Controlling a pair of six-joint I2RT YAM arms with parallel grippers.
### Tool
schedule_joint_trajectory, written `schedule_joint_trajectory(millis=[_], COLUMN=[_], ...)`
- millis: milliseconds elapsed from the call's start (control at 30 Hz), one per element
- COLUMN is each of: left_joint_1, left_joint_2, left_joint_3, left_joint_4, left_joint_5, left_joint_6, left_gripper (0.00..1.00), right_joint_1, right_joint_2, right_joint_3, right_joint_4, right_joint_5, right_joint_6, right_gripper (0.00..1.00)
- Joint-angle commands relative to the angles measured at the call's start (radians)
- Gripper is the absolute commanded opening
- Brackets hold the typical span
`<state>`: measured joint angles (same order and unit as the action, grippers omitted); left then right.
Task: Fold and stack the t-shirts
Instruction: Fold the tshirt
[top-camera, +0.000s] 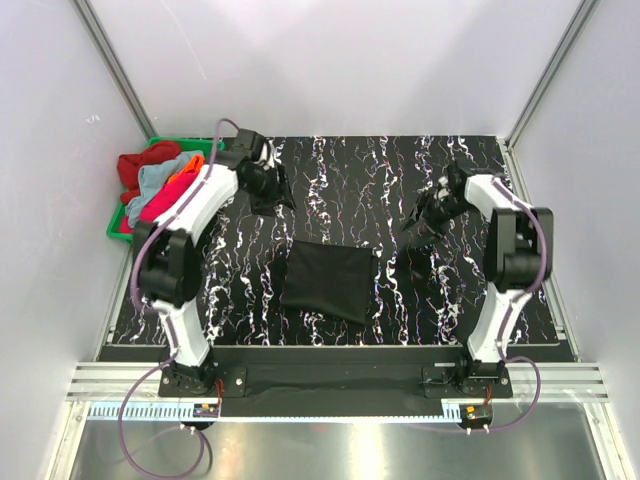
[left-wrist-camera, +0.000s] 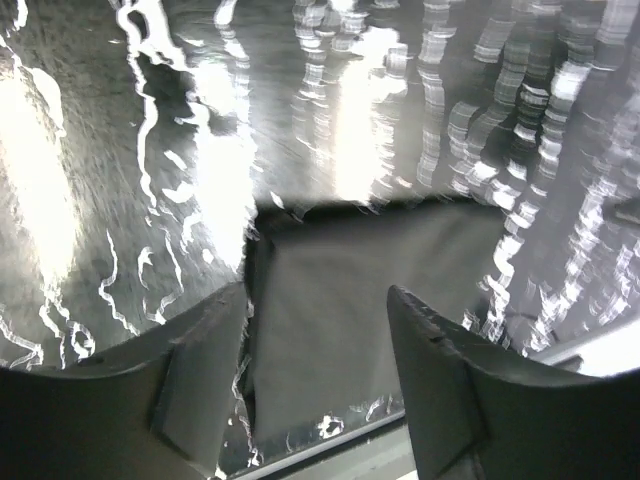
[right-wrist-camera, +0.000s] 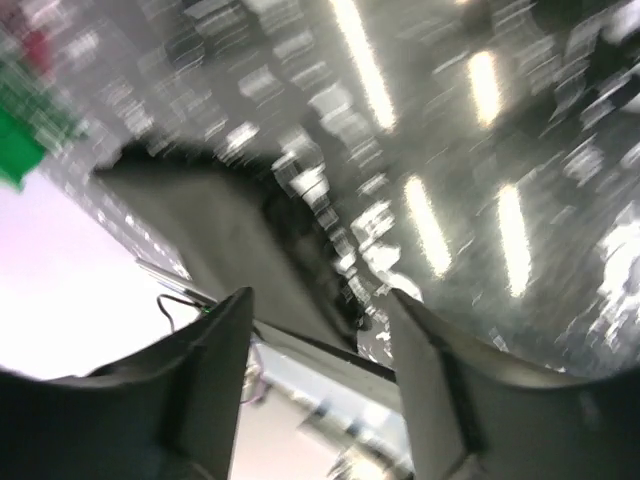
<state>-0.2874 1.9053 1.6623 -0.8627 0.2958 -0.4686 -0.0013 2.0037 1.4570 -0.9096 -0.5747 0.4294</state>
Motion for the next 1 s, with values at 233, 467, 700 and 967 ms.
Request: schedule_joint_trajectory(millis=[233, 467, 700, 967], left_joint_1=[-0.009, -0.004, -0.006, -0.004], left_joint_2=[-0.261, -0.138, -0.045, 0.009], left_joint_3=[-0.334, -0.325, -0.302, -0.297], left_joint_4=[0.226, 0.286, 0.324, 0.344], left_joint_5=[0.137, 0.150, 0.164, 0.212], left_joint_6=[0.159, 0.179, 0.137, 0.122], left_gripper=[0.71, 0.73, 0.63, 0.60], right_joint_1=[0.147, 0.198, 0.218, 0.242], right_joint_2=[-0.066, 0.052, 0.113, 0.151], right_joint_3=[-0.008, 0.066, 0.071, 0.043], right_joint_4=[0.139, 0.152, 0.172, 0.192], right_joint_5=[-0.106, -0.114, -0.149, -0.131], right_joint_6=[-0.165, -0.187, -0.185, -0.173], right_gripper=[0.70, 0.71, 0.51, 0.52])
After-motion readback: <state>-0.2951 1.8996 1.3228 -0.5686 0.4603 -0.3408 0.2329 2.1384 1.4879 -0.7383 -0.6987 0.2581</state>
